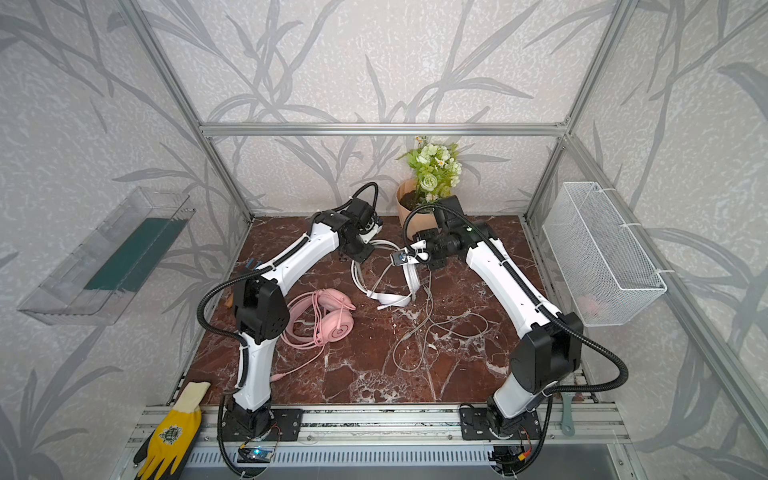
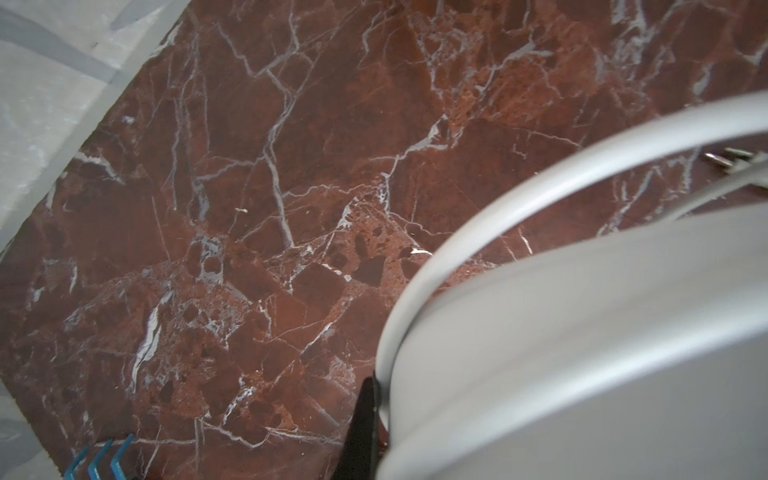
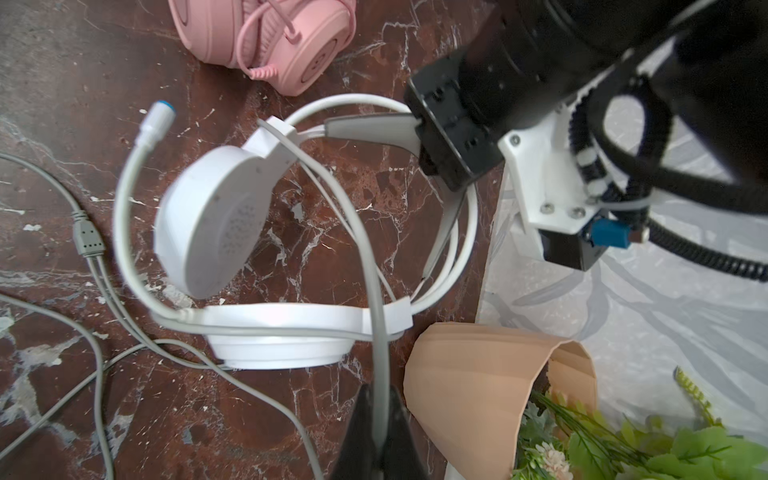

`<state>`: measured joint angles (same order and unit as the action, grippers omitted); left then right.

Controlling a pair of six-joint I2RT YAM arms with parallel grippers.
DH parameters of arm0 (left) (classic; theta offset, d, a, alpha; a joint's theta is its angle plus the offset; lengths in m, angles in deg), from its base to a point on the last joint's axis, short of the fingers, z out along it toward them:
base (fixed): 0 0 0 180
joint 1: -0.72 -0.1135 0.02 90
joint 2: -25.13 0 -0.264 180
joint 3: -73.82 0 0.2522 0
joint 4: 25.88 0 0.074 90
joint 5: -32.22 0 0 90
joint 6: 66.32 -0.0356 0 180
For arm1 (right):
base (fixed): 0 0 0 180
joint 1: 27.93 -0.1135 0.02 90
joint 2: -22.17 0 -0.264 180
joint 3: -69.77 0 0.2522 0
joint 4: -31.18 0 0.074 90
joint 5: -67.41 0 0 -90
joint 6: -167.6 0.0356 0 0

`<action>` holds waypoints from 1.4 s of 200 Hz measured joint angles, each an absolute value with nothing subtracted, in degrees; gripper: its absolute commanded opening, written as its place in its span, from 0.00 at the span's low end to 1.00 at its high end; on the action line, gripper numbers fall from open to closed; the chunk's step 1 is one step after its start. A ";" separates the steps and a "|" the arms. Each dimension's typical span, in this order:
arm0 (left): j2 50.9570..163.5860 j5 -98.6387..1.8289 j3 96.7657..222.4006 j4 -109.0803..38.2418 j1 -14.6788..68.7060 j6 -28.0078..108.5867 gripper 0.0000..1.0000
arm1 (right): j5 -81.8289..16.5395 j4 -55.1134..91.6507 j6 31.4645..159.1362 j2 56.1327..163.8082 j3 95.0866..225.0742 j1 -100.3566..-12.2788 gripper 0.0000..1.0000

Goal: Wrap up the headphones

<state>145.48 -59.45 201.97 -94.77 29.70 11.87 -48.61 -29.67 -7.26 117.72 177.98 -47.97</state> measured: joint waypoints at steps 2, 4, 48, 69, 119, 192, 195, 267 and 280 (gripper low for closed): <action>145.29 -59.16 201.80 -94.66 29.70 11.80 0.00 | -48.88 -29.58 -7.22 118.00 178.11 -47.79 0.00; 145.05 -58.92 201.62 -94.51 29.70 11.78 0.00 | -49.38 -29.50 -7.08 118.46 178.35 -47.53 0.00; 140.68 -54.55 198.56 -91.43 29.67 11.65 0.00 | -57.75 -25.98 -2.76 126.48 180.21 -43.42 0.00; 139.17 -53.20 196.94 -90.51 29.45 11.72 0.00 | -61.71 -23.22 0.76 129.28 180.15 -42.17 0.00; 137.64 -48.19 194.54 -88.63 28.27 13.38 0.00 | -70.08 -14.83 11.98 131.44 177.11 -39.92 0.58; 135.67 -40.45 193.08 -85.57 25.63 15.78 0.00 | -74.49 3.00 31.89 129.72 162.97 -35.73 0.99; 135.67 -40.02 193.08 -85.44 25.48 15.87 0.00 | -74.58 3.81 32.91 129.34 162.40 -35.64 0.99; 135.30 -33.48 192.38 -83.67 23.20 18.36 0.00 | -71.15 24.53 49.83 119.53 144.06 -34.02 0.99; 135.15 -32.70 192.31 -83.30 22.94 18.99 0.00 | -69.20 28.88 52.91 117.83 140.26 -33.85 0.99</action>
